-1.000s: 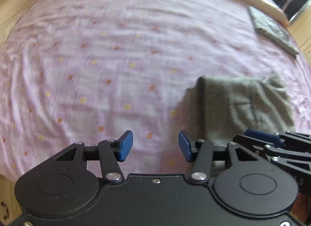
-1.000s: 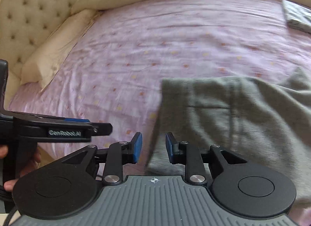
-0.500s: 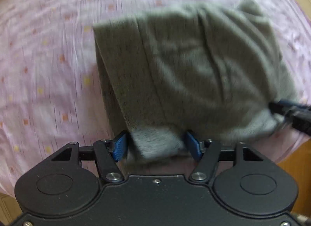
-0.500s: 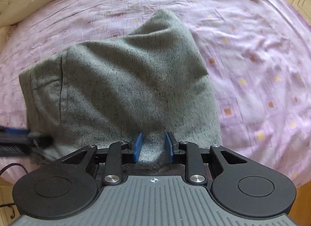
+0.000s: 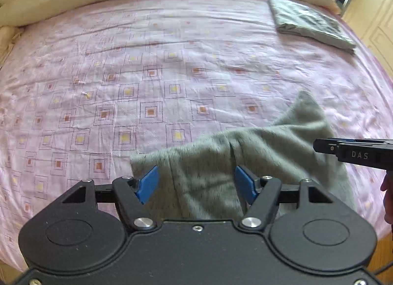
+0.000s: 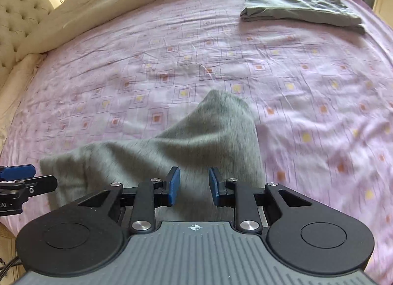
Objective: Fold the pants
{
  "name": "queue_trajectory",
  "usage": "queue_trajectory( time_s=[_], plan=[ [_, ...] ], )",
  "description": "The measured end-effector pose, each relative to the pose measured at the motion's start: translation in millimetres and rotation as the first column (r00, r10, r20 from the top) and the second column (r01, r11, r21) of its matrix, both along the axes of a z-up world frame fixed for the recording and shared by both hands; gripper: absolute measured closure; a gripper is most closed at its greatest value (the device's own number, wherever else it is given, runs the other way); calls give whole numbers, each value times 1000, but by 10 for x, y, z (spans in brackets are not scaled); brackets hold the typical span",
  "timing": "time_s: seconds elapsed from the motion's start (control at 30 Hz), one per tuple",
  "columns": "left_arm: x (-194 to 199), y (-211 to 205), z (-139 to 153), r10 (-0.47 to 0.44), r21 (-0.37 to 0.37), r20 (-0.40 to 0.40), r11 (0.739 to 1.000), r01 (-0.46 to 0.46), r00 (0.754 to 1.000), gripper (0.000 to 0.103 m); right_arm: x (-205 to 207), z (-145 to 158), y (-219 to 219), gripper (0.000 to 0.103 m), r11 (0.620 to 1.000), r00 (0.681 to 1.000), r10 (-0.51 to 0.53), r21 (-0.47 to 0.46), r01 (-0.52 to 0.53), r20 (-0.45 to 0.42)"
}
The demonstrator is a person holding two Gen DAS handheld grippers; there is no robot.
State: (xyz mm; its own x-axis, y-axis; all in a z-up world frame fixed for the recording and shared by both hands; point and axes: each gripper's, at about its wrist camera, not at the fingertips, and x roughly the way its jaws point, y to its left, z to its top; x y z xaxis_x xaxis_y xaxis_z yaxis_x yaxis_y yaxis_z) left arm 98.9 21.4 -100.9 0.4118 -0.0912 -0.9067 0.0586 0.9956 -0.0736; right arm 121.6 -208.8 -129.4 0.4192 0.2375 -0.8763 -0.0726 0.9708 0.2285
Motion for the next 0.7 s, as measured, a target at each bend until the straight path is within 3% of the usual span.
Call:
queue_trajectory(
  time_s=[0.1,0.2,0.33,0.43,0.7],
  plan=[
    [108,-38,-273,27,29,-91,999,-25,995,33,268,-183,-25,78,1000,999,11,-15,-12,-42],
    [-19,-52,-563,24,80,-183,997,-10,983,29,504,-331,-44,78,999,996,17,-32,-20,-82],
    [-191,75,-675,87,50,-214,996,-78,973,20,628,-372,-40,79,999,994,28,-23,-30,-104],
    [-203,135,-670,143,21,-227,990,-142,963,20,601,-375,-41,78,999,995,35,-24,-37,-92],
    [-240,44,-497,108,57,-214,994,-98,971,26,438,-131,-60,77,999,998,24,-43,-26,-54]
  ],
)
